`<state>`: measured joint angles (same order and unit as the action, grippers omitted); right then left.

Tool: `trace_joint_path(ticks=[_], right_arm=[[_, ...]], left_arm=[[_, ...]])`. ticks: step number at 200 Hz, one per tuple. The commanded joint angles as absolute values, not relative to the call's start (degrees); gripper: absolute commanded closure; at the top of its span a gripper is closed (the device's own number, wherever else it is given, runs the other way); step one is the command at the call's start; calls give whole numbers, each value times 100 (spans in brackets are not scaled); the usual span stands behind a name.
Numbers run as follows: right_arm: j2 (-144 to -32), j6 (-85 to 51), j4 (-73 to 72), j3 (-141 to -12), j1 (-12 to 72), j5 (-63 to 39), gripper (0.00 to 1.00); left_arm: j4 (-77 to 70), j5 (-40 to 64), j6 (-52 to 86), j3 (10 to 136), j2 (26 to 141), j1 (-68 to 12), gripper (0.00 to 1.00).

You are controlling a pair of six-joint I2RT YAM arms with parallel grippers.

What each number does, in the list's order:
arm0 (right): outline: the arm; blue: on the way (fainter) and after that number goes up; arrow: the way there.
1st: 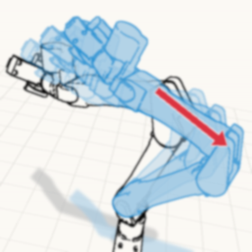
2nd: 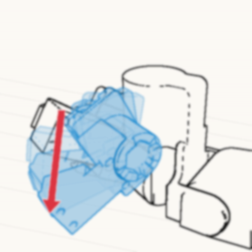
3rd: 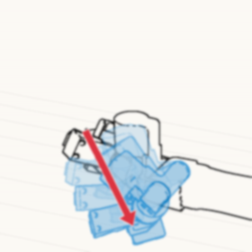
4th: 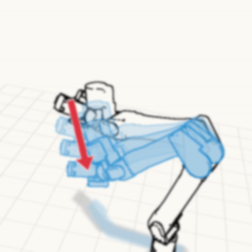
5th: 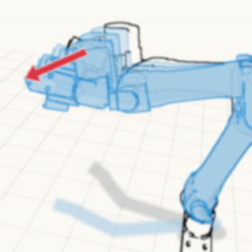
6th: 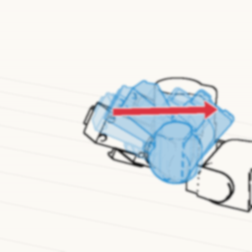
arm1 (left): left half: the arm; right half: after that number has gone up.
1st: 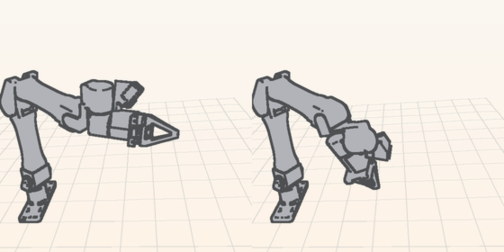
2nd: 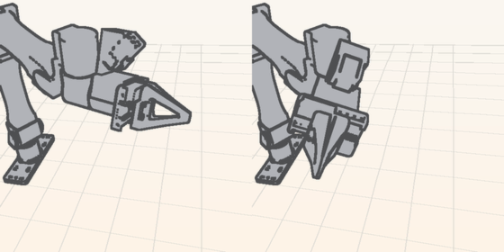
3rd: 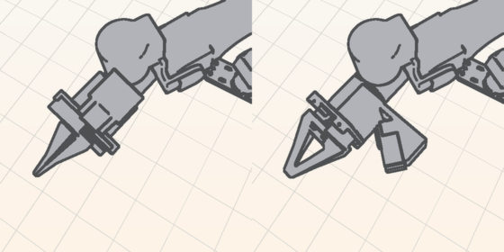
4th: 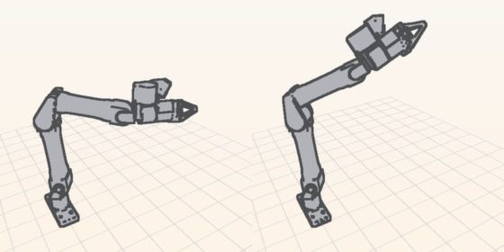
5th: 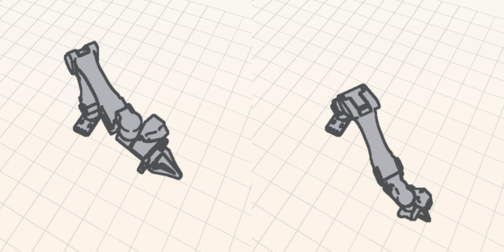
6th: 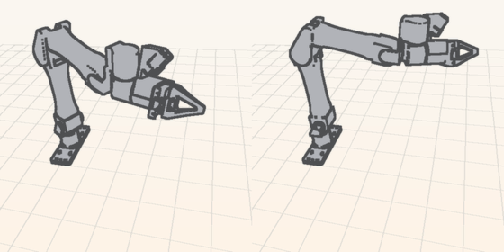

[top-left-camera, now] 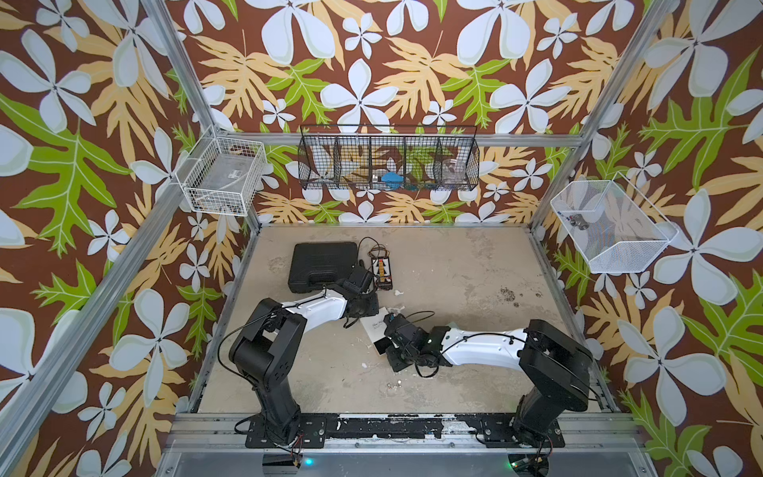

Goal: Take out the earrings from the drawer-style jewelry box
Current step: Close the drawer of the jewelry box.

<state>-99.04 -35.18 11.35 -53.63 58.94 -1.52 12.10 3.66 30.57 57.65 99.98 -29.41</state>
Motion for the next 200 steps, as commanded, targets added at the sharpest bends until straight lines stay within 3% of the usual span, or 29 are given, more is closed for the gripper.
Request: trace_joint_path(ticks=[1,200], right_arm=[[-10013,-3316,1055,-5535,5845,-134,76],[-10771,-3068,1139,-6538,5722,-269,76]], left_arm=[[1101,557,3005,5733,9943,-2936,70],[790,843,3212,5361,9618,-2944,71]])
